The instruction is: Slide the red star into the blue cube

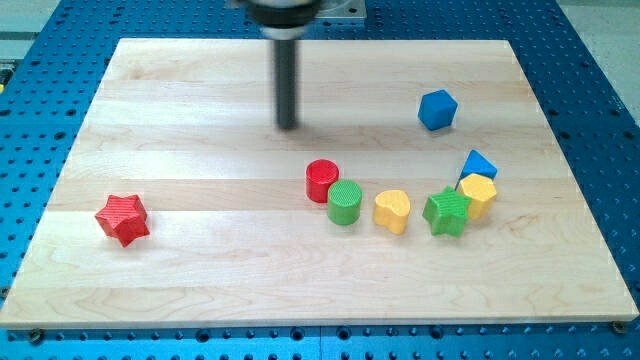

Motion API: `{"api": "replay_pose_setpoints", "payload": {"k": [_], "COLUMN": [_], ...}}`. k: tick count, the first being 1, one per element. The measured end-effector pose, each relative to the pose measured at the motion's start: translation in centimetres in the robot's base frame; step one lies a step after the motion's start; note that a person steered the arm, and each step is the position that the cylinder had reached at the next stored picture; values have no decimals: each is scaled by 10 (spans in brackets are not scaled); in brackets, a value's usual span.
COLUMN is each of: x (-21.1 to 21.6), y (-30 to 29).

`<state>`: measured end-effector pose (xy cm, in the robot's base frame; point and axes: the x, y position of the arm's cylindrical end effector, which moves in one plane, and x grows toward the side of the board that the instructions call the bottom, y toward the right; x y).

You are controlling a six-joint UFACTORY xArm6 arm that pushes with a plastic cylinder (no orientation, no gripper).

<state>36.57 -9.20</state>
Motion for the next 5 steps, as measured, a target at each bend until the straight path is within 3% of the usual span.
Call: {"api": "replay_pose_setpoints", "payload": {"k": [1,2,3,4,5], "x": [26,85,165,194,144], "y": [-108,-181,-185,-137,-103]}}
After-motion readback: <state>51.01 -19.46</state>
